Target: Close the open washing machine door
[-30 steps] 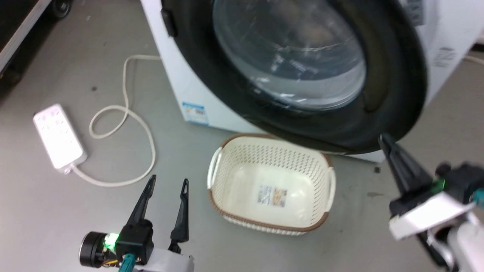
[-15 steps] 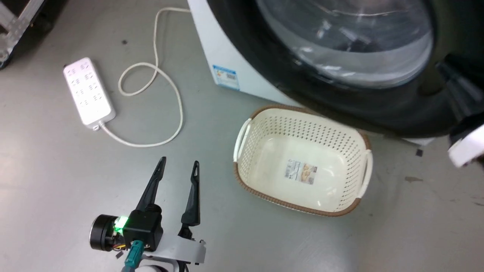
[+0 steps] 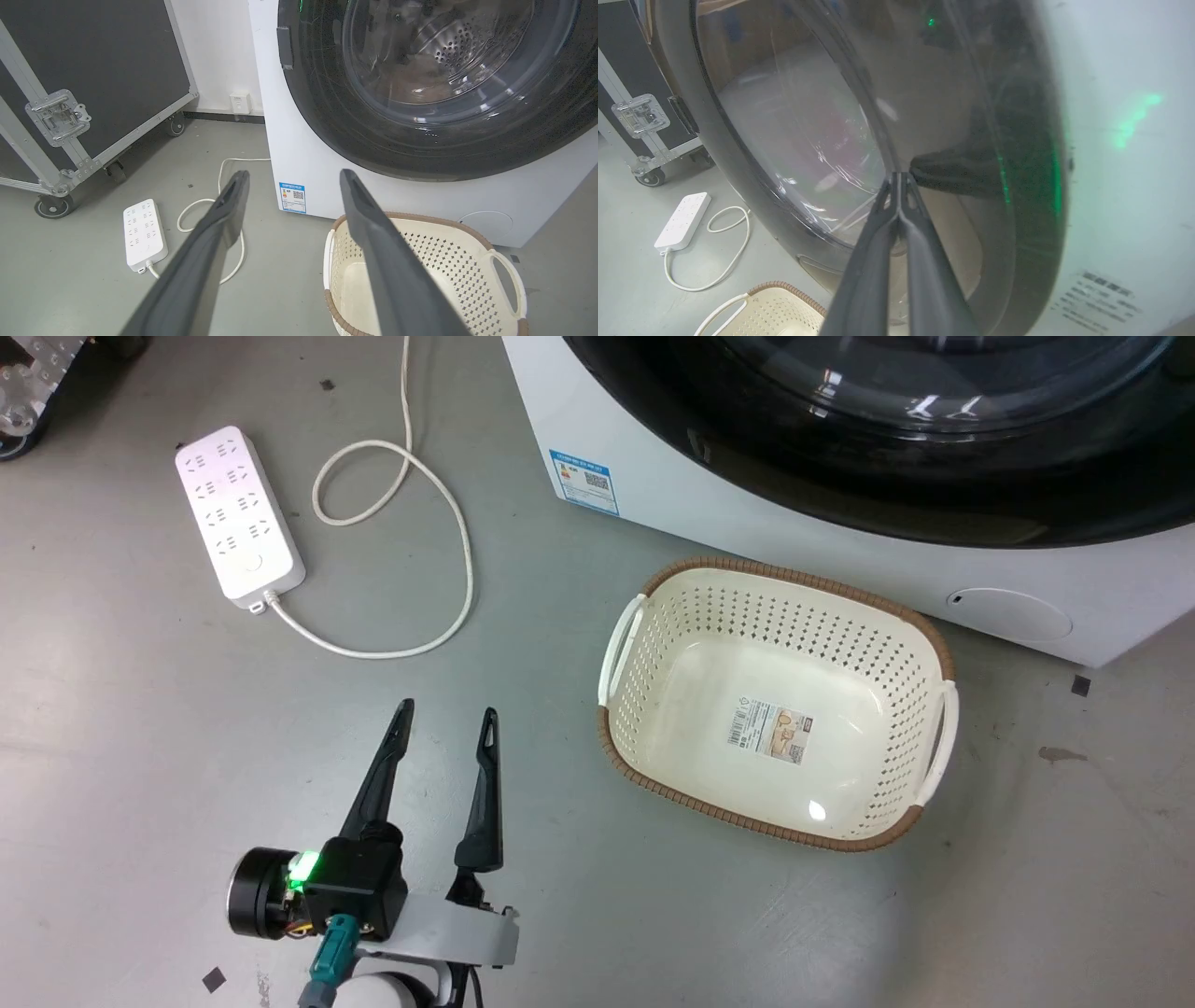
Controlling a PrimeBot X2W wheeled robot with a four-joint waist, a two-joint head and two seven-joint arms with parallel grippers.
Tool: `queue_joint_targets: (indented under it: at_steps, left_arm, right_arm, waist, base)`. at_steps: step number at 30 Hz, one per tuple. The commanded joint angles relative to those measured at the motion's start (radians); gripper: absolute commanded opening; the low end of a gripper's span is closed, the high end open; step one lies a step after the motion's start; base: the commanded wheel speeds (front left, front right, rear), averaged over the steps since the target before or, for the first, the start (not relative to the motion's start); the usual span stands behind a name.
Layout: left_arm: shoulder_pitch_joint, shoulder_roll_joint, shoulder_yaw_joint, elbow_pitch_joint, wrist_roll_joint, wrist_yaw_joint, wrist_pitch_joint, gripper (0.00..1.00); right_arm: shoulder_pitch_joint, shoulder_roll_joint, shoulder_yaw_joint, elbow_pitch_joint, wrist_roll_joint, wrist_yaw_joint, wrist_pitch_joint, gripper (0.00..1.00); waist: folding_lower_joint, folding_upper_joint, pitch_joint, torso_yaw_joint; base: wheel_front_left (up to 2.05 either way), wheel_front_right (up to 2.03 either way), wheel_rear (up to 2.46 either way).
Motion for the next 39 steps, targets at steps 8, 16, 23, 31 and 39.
queue_joint_targets:
  at_steps: [8, 16, 23, 31, 39]
  left_arm:
    - [-0.024, -0.002, -0.009, 0.004, -0.011, 0.011, -0.004, 1.0]
    - [-0.006, -0.002, 0.01, 0.023, -0.007, -0.003, -0.004, 1.0]
    - [0.033, 0.012, 0.044, 0.043, -0.003, -0.026, -0.004, 1.0]
    - [0.096, 0.027, 0.084, 0.064, -0.012, -0.047, -0.004, 1.0]
    - [0.144, 0.028, 0.097, 0.096, -0.026, -0.077, -0.004, 1.0]
  right_arm:
    - [-0.104, 0.027, -0.025, 0.131, -0.02, -0.011, -0.017, 0.0]
    - [-0.007, 0.072, 0.045, 0.142, 0.004, -0.011, -0.097, 0.0]
    - [0.149, 0.116, 0.097, 0.066, -0.005, -0.011, -0.179, 1.0]
    - [0.431, 0.214, -0.021, -0.101, -0.095, -0.011, -0.212, 1.0]
    - [0.767, 0.411, -0.246, -0.355, -0.301, -0.011, -0.215, 1.0]
  waist:
    - [-0.0001, -0.0001, -0.011, -0.007]
    - [-0.0001, -0.0001, -0.104, -0.051]
    - [-0.0001, -0.0001, -0.225, -0.111]
    - [-0.0001, -0.0001, -0.337, -0.176]
    - [-0.0001, -0.0001, -0.373, -0.217]
  base:
    - [0.0, 0.0, 0.0]
    - [0.0, 0.0, 0.0]
    - [0.0, 0.0, 0.0]
    - [0.0, 0.0, 0.0]
    - [0.0, 0.0, 0.0]
